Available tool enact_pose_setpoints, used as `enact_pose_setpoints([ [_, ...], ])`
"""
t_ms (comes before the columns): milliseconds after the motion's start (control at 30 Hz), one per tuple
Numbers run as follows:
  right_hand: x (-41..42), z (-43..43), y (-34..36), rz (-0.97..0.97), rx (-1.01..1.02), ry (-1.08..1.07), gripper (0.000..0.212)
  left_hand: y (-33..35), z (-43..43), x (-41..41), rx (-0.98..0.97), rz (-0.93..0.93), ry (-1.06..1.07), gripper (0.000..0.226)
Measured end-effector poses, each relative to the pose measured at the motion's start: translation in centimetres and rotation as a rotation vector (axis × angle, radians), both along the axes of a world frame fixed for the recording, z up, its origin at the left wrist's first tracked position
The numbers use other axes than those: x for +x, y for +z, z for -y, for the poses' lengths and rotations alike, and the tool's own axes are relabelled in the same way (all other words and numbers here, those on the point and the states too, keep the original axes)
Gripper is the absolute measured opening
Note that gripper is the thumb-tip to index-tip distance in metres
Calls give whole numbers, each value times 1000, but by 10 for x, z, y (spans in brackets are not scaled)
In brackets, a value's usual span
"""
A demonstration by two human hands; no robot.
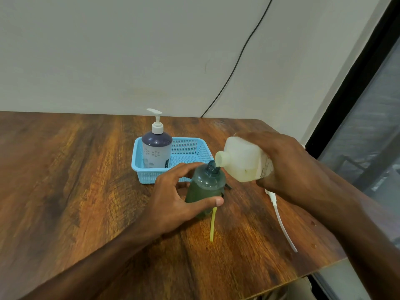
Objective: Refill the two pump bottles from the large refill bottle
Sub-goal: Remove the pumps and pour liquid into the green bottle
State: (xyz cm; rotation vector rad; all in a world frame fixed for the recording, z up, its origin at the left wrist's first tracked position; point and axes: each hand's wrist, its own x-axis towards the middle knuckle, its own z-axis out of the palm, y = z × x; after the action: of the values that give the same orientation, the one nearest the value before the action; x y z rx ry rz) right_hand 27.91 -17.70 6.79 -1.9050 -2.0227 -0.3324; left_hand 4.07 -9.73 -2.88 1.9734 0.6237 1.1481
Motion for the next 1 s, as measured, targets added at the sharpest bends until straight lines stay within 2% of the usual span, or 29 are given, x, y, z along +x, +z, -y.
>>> enact_pose_setpoints([
  [500,0,0,2,11,-1,-13,98,0,0,1,5,10,10,65],
  [1000,2,-1,1,-10,7,22,88,1,2,2,-4,34,-5,64],
])
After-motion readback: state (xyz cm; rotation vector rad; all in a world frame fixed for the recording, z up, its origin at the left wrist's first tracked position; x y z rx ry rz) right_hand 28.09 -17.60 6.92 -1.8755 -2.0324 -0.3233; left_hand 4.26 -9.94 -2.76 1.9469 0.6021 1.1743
